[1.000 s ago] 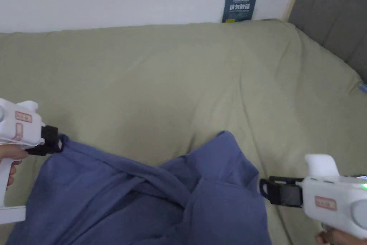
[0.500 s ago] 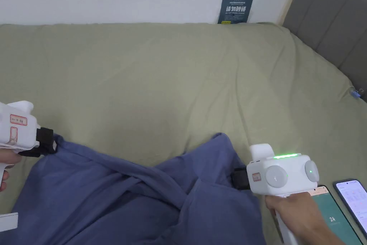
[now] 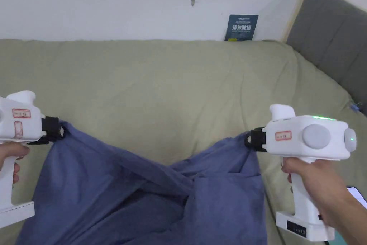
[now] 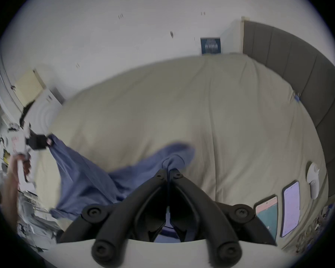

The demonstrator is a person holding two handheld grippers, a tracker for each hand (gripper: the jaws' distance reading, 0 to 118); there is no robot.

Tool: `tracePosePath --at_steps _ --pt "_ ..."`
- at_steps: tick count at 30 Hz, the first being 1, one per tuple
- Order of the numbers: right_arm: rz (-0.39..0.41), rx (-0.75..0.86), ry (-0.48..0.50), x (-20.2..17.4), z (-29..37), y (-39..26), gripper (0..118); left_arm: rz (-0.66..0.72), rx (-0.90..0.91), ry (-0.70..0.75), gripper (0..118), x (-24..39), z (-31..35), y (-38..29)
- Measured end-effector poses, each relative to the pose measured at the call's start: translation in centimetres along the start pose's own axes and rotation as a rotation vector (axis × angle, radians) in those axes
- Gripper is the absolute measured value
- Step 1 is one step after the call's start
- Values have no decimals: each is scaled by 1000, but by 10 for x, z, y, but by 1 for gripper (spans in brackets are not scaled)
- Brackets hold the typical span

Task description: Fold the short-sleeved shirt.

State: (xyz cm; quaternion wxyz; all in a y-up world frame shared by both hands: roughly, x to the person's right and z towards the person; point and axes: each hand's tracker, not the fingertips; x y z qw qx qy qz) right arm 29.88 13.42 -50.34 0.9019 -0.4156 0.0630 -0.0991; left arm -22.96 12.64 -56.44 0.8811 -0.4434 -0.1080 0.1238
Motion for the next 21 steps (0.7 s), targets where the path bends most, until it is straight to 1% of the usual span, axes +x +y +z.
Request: tracePosePath --at_steps 5,10,11,14,17,21 --pt "-5 122 77 -26 74 61 2 44 166 -53 7 -5 75 14" --pt "60 241 82 -61 139 105 2 70 324 -84 7 -19 147 38" --pt "74 265 87 -67 151 114 2 76 365 -89 7 1 174 32" --pt "108 353 70 -81 184 145 2 85 457 -100 7 9 222 42" --pt "117 446 95 -100 226 167 2 89 542 -115 7 17 262 55" --pt "116 540 122 -116 272 211 2 47 657 -74 6 22 303 85"
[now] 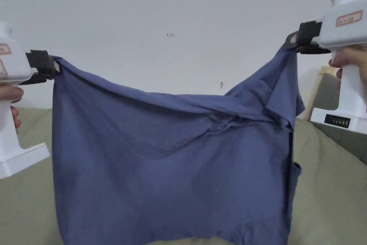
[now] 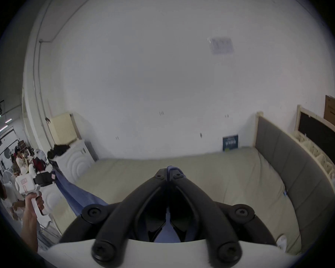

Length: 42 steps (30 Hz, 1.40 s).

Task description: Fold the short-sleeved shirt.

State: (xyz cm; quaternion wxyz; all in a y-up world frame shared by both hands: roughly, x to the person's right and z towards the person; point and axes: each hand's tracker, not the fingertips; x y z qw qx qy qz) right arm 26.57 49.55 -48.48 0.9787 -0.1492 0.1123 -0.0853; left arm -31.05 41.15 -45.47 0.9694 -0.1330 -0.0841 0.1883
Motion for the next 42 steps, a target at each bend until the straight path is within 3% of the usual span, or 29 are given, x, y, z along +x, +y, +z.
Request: tracePosePath --at_steps 11,19,24,29,34,38,42 --pt "61 153 -81 -3 -59 108 2 -14 112 36 4 27 -44 82" --pt "67 138 -99 10 -110 101 2 -57 101 58 4 20 -102 84" --pt "36 69 -89 28 -136 43 2 -39 17 94 4 -8 -138 29" --pt "-85 -13 -51 58 -152 -20 2 -6 -44 116 4 -53 -172 -37" --pt "-81 -42 10 51 -80 -76 2 6 -59 61 4 -63 -116 -83" --pt "-77 -86 40 52 -11 -139 2 11 -175 52 4 -68 -44 -133" --pt "-9 -201 19 61 45 -228 2 13 -281 94 4 -89 22 -202"
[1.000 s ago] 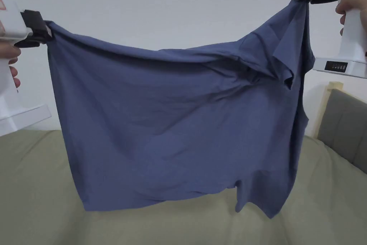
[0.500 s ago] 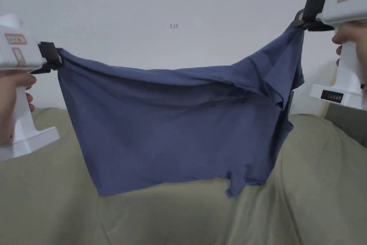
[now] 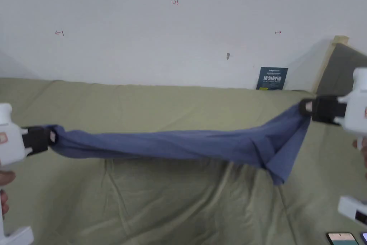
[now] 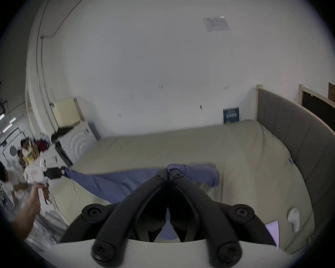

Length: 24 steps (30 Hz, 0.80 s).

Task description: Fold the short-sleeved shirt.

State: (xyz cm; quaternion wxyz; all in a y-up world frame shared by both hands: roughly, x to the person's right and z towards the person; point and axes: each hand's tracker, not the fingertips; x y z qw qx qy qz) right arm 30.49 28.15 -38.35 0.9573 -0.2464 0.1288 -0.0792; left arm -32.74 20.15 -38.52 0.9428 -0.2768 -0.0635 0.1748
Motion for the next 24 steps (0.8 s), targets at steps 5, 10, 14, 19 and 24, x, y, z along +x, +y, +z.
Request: tracePosePath --at_steps 5,10,14,19,24 --pt "-55 -188 -42 5 23 -143 2 46 -220 25 4 -24 25 -131" --pt "-113 -377 -124 25 6 -268 2 82 -299 68 4 -51 13 -220" --pt "-66 -304 -209 35 4 -289 101 15 -285 143 118 -47 20 -232" --pt "-136 -143 -106 3 58 -262 116 -85 -122 102 118 -19 103 -212" --pt "-138 -66 -76 -55 112 -262 102 -237 -137 251 117 11 125 -253"
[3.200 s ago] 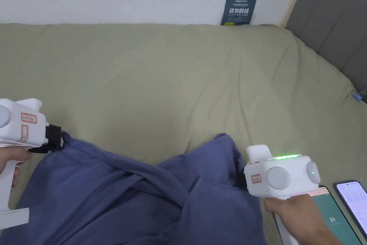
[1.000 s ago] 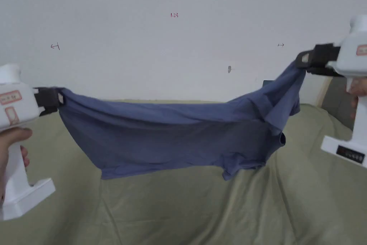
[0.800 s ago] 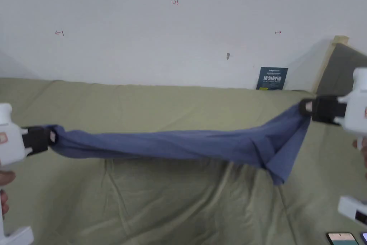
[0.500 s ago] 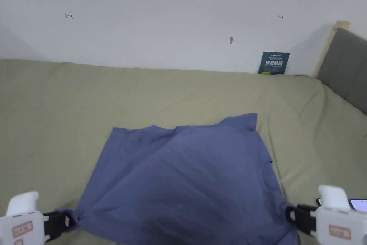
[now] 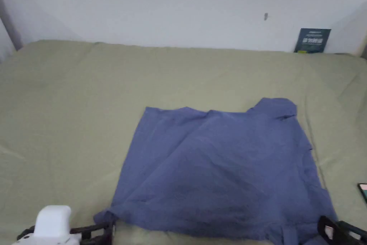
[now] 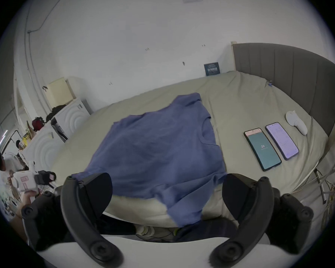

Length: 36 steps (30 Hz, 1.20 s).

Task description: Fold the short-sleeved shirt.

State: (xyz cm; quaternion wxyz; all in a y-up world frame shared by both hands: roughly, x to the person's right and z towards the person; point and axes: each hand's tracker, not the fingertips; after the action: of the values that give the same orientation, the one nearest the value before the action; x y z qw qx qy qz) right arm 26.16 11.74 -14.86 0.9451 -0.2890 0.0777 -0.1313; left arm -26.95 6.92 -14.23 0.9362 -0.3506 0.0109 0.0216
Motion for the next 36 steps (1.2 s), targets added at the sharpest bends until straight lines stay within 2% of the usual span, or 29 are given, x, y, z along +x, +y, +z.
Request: tracePosePath --at_steps 1,2,3,4,5,6,7,9,10,12,13,15,17,21,23,24,25,26,27,28,29,30,31,32,33,36 --pt "-10 15 -2 2 0 -11 58 -30 -15 26 98 2 2 -5" --pt "-19 34 -19 -3 4 -16 13 -49 -54 16 50 4 1 -10" --pt "-16 31 -38 -6 5 -19 0 5 -96 -40 1 7 -2 -16" --pt "-13 28 -97 -10 5 -23 0 -18 -132 -3 2 0 -13 -23" --pt "-37 34 -88 -6 2 -32 0 -63 -112 17 2 -2 -21 -29" --pt "-51 26 -61 -3 2 -34 0 -49 -162 -15 2 -7 -27 -35" --pt "-54 16 -54 -2 1 -35 0 -121 -103 50 5 -15 -29 -31" --pt "-6 -23 -107 -10 -4 -34 0 -109 -92 27 22 -1 -30 -24" --pt "-4 -32 -98 -12 -8 -33 0 -116 -86 22 22 1 -36 -22" --pt "-16 -50 -89 -11 -14 -30 0 -134 -165 5 111 -5 -58 -14" --pt "-26 -53 -87 -7 -14 -31 0 -108 -99 -35 116 -7 -68 -12" --pt "-27 -64 -101 -5 -17 -29 0 -158 -130 -21 118 -5 -93 0" --pt "-43 -82 -107 2 -21 -30 0 -183 -132 -13 118 -16 -92 1" --pt "-46 -131 -138 8 -27 -30 0 -194 -152 9 118 -13 -111 14" --pt "-50 -169 -168 12 -30 -29 0 -192 -147 -8 115 -10 -114 18" --pt "-49 -184 -181 14 -33 -29 0 -195 -138 -22 107 -13 -116 14" --pt "-42 -206 -186 17 -35 -30 0 -196 -144 -45 58 -13 -117 16" --pt "-43 -221 -203 20 -38 -30 0 -193 -147 -34 0 -9 -119 18" --pt "-44 -241 -223 23 -43 -30 1 -165 -177 -56 1 -6 -125 18" --pt "-39 -261 -244 25 -47 -30 10 -180 -162 -44 1 -6 -124 13" --pt "-28 -273 -254 22 -51 -29 25 -153 -195 -77 1 -6 -125 11" --pt "-28 -282 -258 21 -55 -27 47 -154 -187 -70 1 -5 -123 10" --pt "-25 -284 -250 22 -60 -27 87 -167 -173 -57 1 -5 -119 9" --pt "-19 -291 -242 25 -66 -27 112 -159 -168 -68 1 2 -118 12" --pt "-7 -308 -232 32 -76 -33 118 -147 -171 -71 1 3 -117 13" --pt "35 -317 -238 37 -101 -35 118 -133 -172 -68 1 -13 -126 6"
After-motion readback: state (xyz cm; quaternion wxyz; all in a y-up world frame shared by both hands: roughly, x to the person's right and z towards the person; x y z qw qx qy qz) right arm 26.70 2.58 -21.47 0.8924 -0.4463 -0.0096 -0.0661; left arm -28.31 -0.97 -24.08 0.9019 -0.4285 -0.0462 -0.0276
